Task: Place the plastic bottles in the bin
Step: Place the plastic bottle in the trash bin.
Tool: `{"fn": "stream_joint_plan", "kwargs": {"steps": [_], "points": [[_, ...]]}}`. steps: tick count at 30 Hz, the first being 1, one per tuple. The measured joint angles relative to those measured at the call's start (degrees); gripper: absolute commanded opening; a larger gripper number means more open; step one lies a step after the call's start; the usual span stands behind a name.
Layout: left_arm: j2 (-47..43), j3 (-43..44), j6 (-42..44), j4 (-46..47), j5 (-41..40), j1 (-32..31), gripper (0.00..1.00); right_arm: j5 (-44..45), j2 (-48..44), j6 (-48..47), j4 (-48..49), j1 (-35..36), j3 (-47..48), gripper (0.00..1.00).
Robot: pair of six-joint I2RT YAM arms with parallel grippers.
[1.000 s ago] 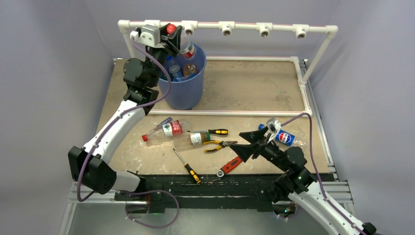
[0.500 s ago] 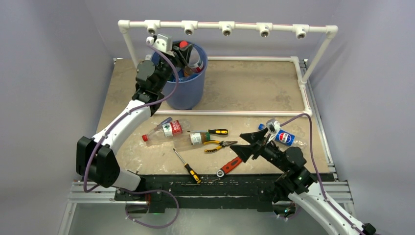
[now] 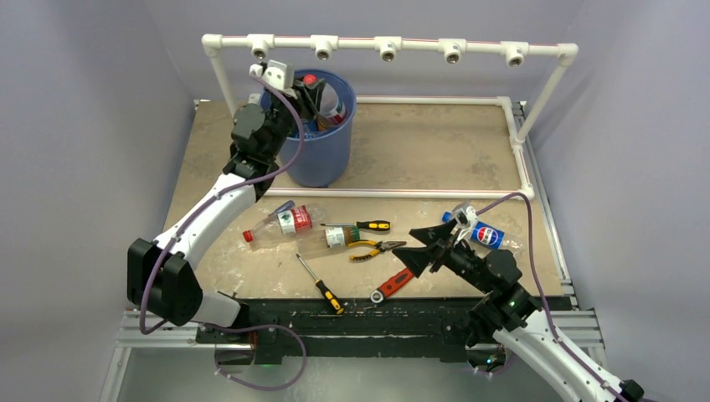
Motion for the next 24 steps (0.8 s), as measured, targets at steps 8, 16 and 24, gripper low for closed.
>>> {"fn": "stream_joint_plan", "kwargs": {"steps": [8, 16, 24], "points": [[-7.39, 7.13, 4.33, -4.22, -8.52, -0.09, 0.00, 0.00, 0.83, 0.00, 0.17, 0.00, 0.00, 0.99], [-9.66, 0.68, 10.60, 4.24, -14.95, -0.09, 0.00, -0.04, 0.81, 0.09, 0.96, 0.00, -0.26, 0.99], [0.26, -6.51, 11.10, 18.23, -10.10, -0.09, 0.00, 0.00, 1.46, 0.04, 1.25, 0.00, -0.92, 0.99]]}}
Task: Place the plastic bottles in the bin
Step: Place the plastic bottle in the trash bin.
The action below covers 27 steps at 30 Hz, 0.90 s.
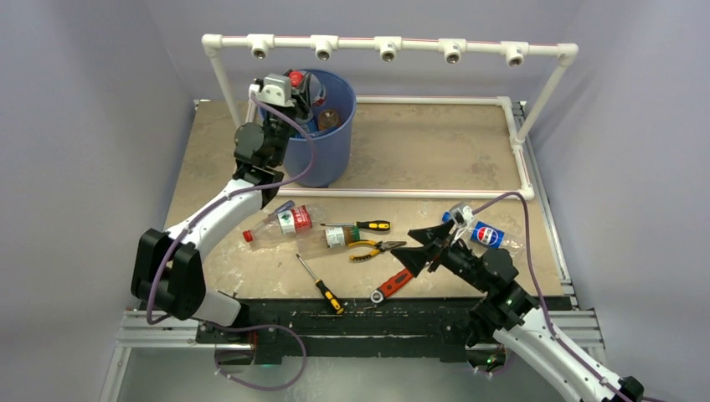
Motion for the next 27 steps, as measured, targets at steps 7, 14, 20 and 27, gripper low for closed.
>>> {"fn": "stream_joint_plan", "kwargs": {"steps": [7, 14, 20, 27], "points": [[5.62, -1.73, -0.15, 12.70, 2.58, 0.04, 0.00, -0.02, 3.87, -0.02, 1.90, 0.00, -0.11, 0.99], [11.19, -1.92, -0.74, 18.73, 3.34, 0.15, 0.00, -0.02, 3.93, 0.48, 3.67, 0.00, -1.33, 0.99], [13.03, -4.00, -1.31, 21.14, 1.88, 0.15, 0.00, -0.04, 4.26, 0.72, 4.04, 0.00, -1.42, 0.99], [13.03, -5.14, -2.56, 20.59, 0.09, 0.17, 0.00, -0.04, 4.15, 0.81, 4.07, 0.00, -1.44, 0.99]]}}
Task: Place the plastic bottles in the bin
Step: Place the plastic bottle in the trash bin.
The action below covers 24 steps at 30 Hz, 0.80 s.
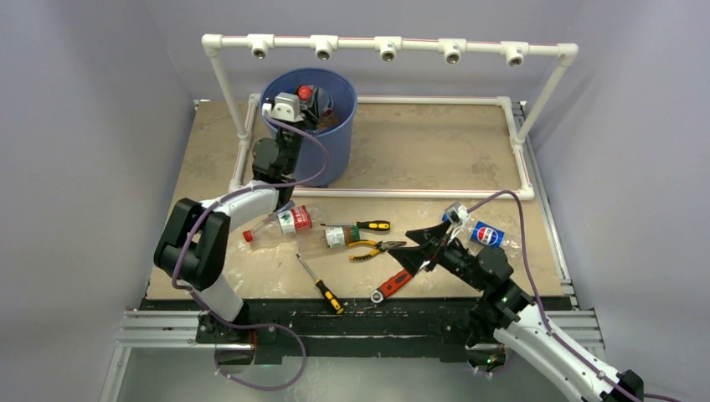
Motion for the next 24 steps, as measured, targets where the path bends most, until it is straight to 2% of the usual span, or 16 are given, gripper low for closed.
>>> {"fn": "stream_joint_plan", "kwargs": {"steps": [5, 8, 13, 17, 21, 24], "points": [[-0.52, -1.31, -0.87, -0.46, -0.35, -0.02, 0.00, 0.00, -1.22, 0.00, -0.07, 0.00, 0.00, 0.99], [-3.02, -1.07, -1.42, -3.89, -0.33, -0.02, 0.00, 0.00, -1.57, 0.00, -0.04, 0.00, 0.00, 0.99], [-7.13, 4.28, -1.46, -13.86, -0.26, -0.02, 0.00, -0.02, -1.53, 0.07, 0.00, 0.00, -0.31, 0.99], [-10.47, 5.40, -1.44, -19.76, -0.79, -0.02, 0.00, -0.11, -1.60, 0.48, -0.02, 0.00, -0.90, 0.99], [-9.92, 12.41, -1.51, -33.83, -1.97, 0.00, 0.00, -0.20, -2.47, 0.68, -0.11, 0.00, -0.96, 0.99], [-8.63, 16.92, -1.66, -39.58, -1.55, 0.00, 0.00, -0.20, -3.06, 0.68, -0.13, 0.00, -0.96, 0.99]]}}
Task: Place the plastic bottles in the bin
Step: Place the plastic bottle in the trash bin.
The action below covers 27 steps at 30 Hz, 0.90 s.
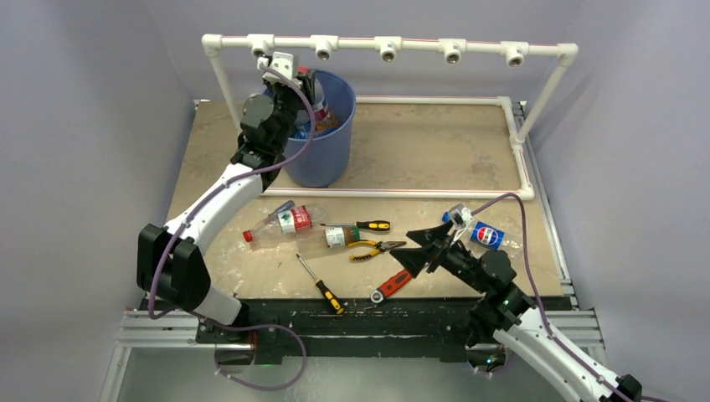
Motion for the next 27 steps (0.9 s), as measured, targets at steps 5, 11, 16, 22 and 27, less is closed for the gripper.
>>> {"fn": "stream_joint_plan", "kwargs": {"steps": [5, 11, 16, 22, 27], "points": [[1.60, -1.20, -0.46, -2.73, 0.72, 0.00, 0.00, -0.02, -1.18, 0.17, -0.61, 0.00, 0.00, 0.99], [4.39, -3.26, -1.38, 0.09, 1.68, 0.00, 0.00, 0.02, -2.93, 0.28, -2.51, 0.00, 0.00, 0.99], [4.70, -4.22, -1.57, 2.45, 1.73, 0.00, 0.00, 0.02, -2.62, 0.28, -2.49, 0.00, 0.00, 0.99], [5.22, -6.54, -1.70, 7.19, 2.25, 0.00, 0.00, 0.00, -1.97, 0.39, -2.47, 0.00, 0.00, 0.99], [4.66, -10.38, -1.86, 13.27, 3.65, 0.22, 0.00, 0.02, -1.99, 0.37, -2.51, 0.00, 0.00, 0.99]]}}
